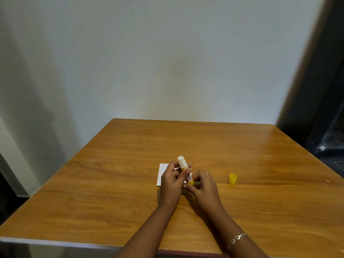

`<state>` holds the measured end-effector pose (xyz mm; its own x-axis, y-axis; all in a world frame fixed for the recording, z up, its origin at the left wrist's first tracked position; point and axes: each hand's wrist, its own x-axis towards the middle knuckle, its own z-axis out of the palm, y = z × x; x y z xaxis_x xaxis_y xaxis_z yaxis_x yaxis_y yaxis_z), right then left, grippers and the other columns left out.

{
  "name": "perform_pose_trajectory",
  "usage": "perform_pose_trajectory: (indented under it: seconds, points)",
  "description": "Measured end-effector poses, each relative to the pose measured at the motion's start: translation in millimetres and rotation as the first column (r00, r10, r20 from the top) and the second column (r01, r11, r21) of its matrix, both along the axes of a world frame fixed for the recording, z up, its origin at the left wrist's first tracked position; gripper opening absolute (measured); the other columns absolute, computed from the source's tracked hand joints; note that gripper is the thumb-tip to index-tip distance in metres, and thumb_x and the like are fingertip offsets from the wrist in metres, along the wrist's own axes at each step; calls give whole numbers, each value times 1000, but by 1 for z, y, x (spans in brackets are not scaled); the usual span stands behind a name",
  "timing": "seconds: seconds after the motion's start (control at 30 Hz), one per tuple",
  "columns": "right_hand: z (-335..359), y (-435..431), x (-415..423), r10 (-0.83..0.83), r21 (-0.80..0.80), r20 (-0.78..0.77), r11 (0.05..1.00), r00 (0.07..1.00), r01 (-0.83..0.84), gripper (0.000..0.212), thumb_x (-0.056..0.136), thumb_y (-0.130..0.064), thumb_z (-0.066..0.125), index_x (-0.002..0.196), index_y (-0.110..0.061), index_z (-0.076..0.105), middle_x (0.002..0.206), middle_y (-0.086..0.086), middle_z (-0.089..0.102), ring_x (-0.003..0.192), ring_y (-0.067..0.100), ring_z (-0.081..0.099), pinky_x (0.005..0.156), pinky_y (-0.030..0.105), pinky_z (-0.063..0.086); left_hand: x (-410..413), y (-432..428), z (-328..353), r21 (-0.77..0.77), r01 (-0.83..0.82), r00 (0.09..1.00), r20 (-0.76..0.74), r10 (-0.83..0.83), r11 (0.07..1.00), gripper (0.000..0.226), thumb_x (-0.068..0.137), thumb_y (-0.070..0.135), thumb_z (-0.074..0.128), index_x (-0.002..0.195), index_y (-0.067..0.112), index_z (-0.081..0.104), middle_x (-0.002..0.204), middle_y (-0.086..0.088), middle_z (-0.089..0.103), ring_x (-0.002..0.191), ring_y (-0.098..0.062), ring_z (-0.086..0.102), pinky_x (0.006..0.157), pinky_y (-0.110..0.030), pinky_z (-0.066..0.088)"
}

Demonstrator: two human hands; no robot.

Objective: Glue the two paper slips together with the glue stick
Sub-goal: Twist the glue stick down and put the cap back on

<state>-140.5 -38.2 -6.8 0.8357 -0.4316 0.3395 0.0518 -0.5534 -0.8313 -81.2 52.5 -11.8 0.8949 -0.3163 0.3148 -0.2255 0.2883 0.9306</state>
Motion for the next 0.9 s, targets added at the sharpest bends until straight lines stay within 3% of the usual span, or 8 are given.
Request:
perform_pose_trajectory:
  seconds: [0.17,0.3,0.37,0.5,0.6,0.73,0.83,0.9]
  points:
    - [0,0,2,104,-80,-36,991,994,-106,21,83,-12,62,102,-19,63,83,-3,48,81,10,44,68,23,31,-1,-1,0,-4,15,1000,-5,-15,1000,10,87,8,58,97,6,54,101,-5,74,86,-23,69,68,-37,56]
    - [1,-2,2,92,-39,-49,995,995,-94,14,78,-9,67,82,-22,63,82,-2,48,86,16,47,68,23,31,-1,0,-1,-3,7,1000,-3,-7,1000,15,85,7,62,98,1,56,73,-3,75,89,-21,70,60,-27,53]
    - [1,-1,2,89,-76,-58,993,994,-93,28,77,-11,68,70,-33,52,79,-8,44,84,14,44,67,23,29,-1,0,-1,11,3,1000,-10,-3,1000,17,83,9,64,96,-1,56,65,-5,72,90,-21,68,54,-22,49]
    - [1,1,1,51,-150,-66,987,996,-61,41,77,-11,66,65,-37,37,77,-12,40,81,10,40,68,23,26,-2,0,-3,63,-10,1000,17,9,998,21,81,22,68,91,7,58,59,-6,68,56,-14,62,49,-27,42]
    - [1,0,1,40,-168,-92,984,995,-55,40,77,-11,66,65,-36,37,78,-11,40,83,10,39,68,21,26,-2,-1,-3,69,-30,999,22,28,997,22,78,30,71,87,15,59,62,-24,64,54,-23,54,51,-34,41]
    - [5,3,-2,31,-201,-99,978,995,-51,10,79,-13,63,86,-19,59,89,1,48,91,17,44,69,22,28,-2,-1,-1,59,-67,998,15,66,996,14,81,17,70,88,10,59,56,-16,62,52,-23,54,51,-38,42]
    - [8,-3,-12,81,-244,-93,965,992,-101,33,78,-18,68,109,-14,59,102,1,55,98,15,48,80,25,37,-1,-1,0,59,-97,994,54,94,994,12,80,16,70,83,12,59,62,-18,65,57,-21,60,54,-39,47]
    - [13,-17,-22,4,-254,-12,967,1000,-7,31,77,-12,68,107,-11,60,106,3,61,101,17,54,84,24,39,-1,-1,-1,65,-118,991,63,114,991,15,78,13,71,78,16,57,65,-19,67,60,-18,61,57,-37,47]
